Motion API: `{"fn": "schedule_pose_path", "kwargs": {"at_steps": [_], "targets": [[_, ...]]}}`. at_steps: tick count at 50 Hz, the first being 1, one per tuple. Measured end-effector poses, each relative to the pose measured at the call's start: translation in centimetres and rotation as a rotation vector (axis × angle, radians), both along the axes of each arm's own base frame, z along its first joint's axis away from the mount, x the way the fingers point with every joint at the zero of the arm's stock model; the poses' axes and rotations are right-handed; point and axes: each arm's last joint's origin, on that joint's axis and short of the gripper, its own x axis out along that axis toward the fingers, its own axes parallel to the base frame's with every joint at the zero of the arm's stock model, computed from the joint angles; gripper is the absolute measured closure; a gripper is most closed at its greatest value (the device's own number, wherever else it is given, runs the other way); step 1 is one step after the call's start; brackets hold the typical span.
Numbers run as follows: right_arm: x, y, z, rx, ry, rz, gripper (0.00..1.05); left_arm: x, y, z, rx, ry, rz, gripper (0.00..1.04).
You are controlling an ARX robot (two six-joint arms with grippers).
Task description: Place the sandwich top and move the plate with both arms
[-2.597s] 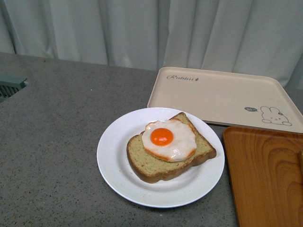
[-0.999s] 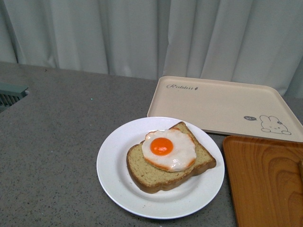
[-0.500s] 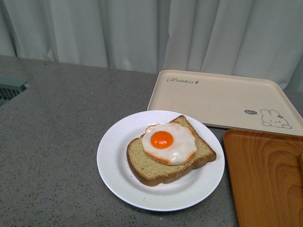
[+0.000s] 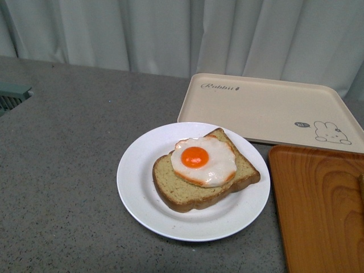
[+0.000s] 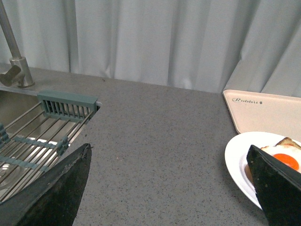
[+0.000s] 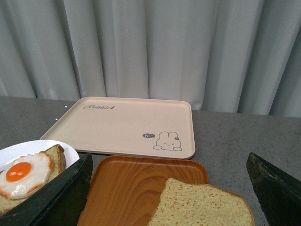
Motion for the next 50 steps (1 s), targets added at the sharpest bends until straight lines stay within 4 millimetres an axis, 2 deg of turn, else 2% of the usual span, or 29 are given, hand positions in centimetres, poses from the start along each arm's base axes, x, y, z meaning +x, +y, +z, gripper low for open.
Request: {"fn": "schedule_pose_path", "kwargs": {"at_steps": [11, 15, 20, 24, 32, 50], "targets": [[0.0, 0.0, 0.0, 0.0, 0.0, 0.0, 0.09, 0.0, 0.0, 0.0, 0.0, 0.0, 0.0, 0.06], [0.1, 0.0, -0.3, 0.128, 0.062, -0.013, 0.09, 0.0, 0.0, 0.0, 0.0, 0.0, 0.0, 0.06], [0.5, -0.6, -0.3, 0.194, 0.081, -0.03, 0.09, 0.0, 0.0, 0.0, 0.0, 0.0, 0.0, 0.06], [1.1, -1.8, 0.1, 0.217, 0.083, -0.072, 0.09, 0.0, 0.0, 0.0, 0.0, 0.0, 0.0, 0.06], [3.1, -5.8, 1.2, 0.323, 0.131, -0.243, 0.09, 0.0, 0.0, 0.0, 0.0, 0.0, 0.0, 0.06], [8.0, -9.3, 0.2, 0.51, 0.313, -0.337, 0.09, 0.0, 0.0, 0.0, 0.0, 0.0, 0.0, 0.06]]}}
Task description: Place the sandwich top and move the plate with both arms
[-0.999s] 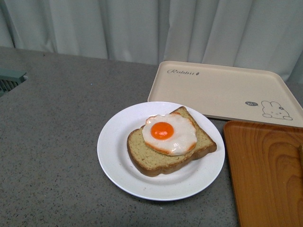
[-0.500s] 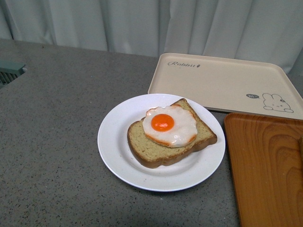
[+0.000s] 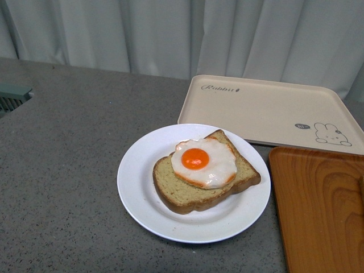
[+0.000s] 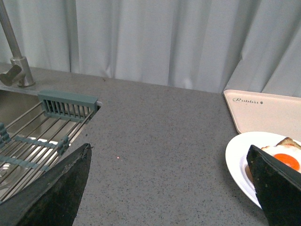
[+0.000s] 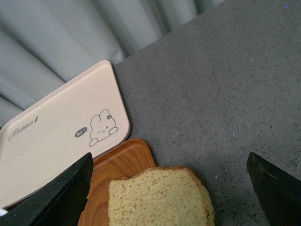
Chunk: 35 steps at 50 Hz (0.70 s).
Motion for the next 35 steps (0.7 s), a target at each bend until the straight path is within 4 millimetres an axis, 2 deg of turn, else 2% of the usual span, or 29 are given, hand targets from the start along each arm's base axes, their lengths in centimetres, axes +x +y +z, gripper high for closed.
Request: {"fn": "schedule_pose_path", "kwargs": {"at_steps": [12, 26, 35], "targets": [[1.7, -1.6, -2.7, 0.173, 0.118, -0.071, 0.09, 0.0, 0.0, 0.0, 0.0, 0.0, 0.0, 0.06], [3.6, -1.4, -5.5, 0.203, 0.252, -0.096, 0.09, 0.0, 0.0, 0.0, 0.0, 0.0, 0.0, 0.06], [3.7, -1.5, -6.3, 0.212, 0.294, -0.103, 0.09, 0.0, 0.0, 0.0, 0.0, 0.0, 0.0, 0.06]]}}
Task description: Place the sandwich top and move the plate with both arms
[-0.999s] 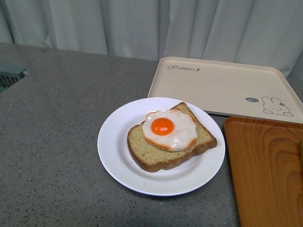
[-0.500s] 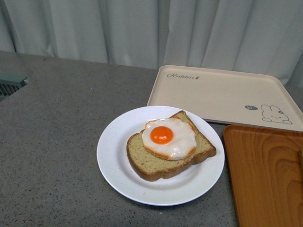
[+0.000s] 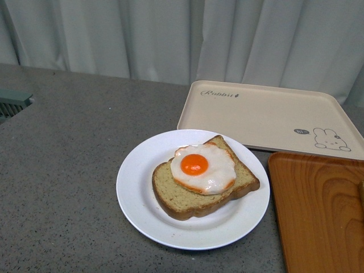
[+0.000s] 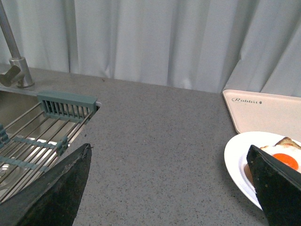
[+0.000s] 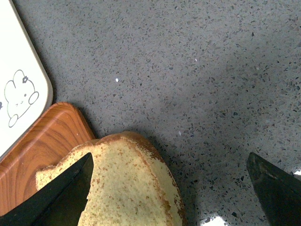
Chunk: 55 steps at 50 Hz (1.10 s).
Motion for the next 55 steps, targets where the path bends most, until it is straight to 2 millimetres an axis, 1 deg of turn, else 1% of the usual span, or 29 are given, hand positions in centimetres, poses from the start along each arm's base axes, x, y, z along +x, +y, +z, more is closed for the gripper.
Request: {"fn": "schedule_pose_path", "kwargs": {"at_steps": [7, 16, 32, 55], "targets": [[0.0, 0.1, -0.2, 0.001, 0.012, 0.007, 0.09, 0.0, 0.0, 0.0, 0.0, 0.0, 0.0, 0.06], [0.4, 0.7, -1.3, -0.007, 0.059, 0.025, 0.09, 0.0, 0.0, 0.0, 0.0, 0.0, 0.0, 0.06], [0.9, 1.8, -2.4, -0.019, 0.077, 0.058, 0.09, 0.0, 0.0, 0.0, 0.0, 0.0, 0.0, 0.06], [1.1, 2.6, -3.0, -0.012, 0.071, 0.063, 0.09, 0.0, 0.0, 0.0, 0.0, 0.0, 0.0, 0.06]]}}
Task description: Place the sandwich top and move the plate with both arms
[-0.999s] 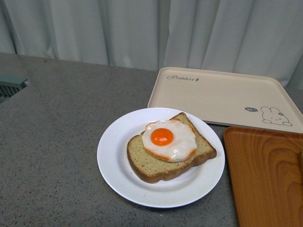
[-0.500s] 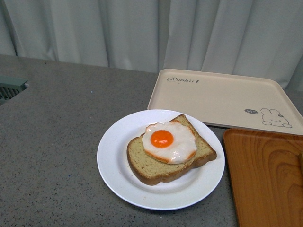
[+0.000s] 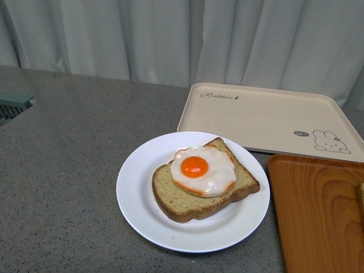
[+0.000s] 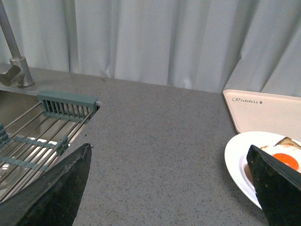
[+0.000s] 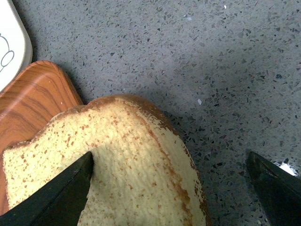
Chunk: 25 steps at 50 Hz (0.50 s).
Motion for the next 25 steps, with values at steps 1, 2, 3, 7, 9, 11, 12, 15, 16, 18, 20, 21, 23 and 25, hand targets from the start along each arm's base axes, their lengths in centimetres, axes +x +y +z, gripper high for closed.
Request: {"fn": "schedule_pose_path", "kwargs": {"at_steps": [1, 2, 3, 7, 9, 11, 12, 15, 16, 18, 20, 21, 23, 25], "targets": [[0.02, 0.05, 0.0, 0.002, -0.002, 0.0, 0.09, 0.0, 0.0, 0.0, 0.0, 0.0, 0.0, 0.06], [0.04, 0.11, -0.02, 0.003, -0.002, 0.0, 0.09, 0.0, 0.0, 0.0, 0.0, 0.0, 0.0, 0.06], [0.05, 0.15, -0.04, 0.002, -0.001, 0.0, 0.09, 0.0, 0.0, 0.0, 0.0, 0.0, 0.0, 0.06], [0.09, 0.36, -0.08, -0.001, 0.001, 0.003, 0.21, 0.0, 0.0, 0.0, 0.0, 0.0, 0.0, 0.06], [0.12, 0.43, -0.08, -0.003, 0.001, 0.005, 0.26, 0.0, 0.0, 0.0, 0.0, 0.0, 0.0, 0.06], [0.15, 0.5, -0.07, -0.004, 0.0, 0.006, 0.32, 0.0, 0.0, 0.0, 0.0, 0.0, 0.0, 0.06], [0.15, 0.51, -0.07, -0.003, 0.0, 0.006, 0.33, 0.0, 0.0, 0.0, 0.0, 0.0, 0.0, 0.06], [0.19, 0.59, -0.06, -0.001, -0.002, 0.009, 0.42, 0.0, 0.0, 0.0, 0.0, 0.0, 0.0, 0.06], [0.19, 0.6, -0.06, -0.001, -0.002, 0.009, 0.44, 0.0, 0.0, 0.0, 0.0, 0.0, 0.0, 0.06], [0.2, 0.64, -0.01, 0.001, -0.005, 0.012, 0.51, 0.0, 0.0, 0.0, 0.0, 0.0, 0.0, 0.06], [0.19, 0.66, 0.08, 0.005, -0.005, 0.014, 0.57, 0.0, 0.0, 0.0, 0.0, 0.0, 0.0, 0.06], [0.17, 0.67, 0.16, 0.007, -0.006, 0.016, 0.6, 0.0, 0.0, 0.0, 0.0, 0.0, 0.0, 0.06], [0.18, 0.68, 0.32, 0.009, -0.007, 0.017, 0.65, 0.0, 0.0, 0.0, 0.0, 0.0, 0.0, 0.06], [0.21, 0.68, 0.52, 0.01, -0.011, 0.019, 0.69, 0.0, 0.0, 0.0, 0.0, 0.0, 0.0, 0.06]]}}
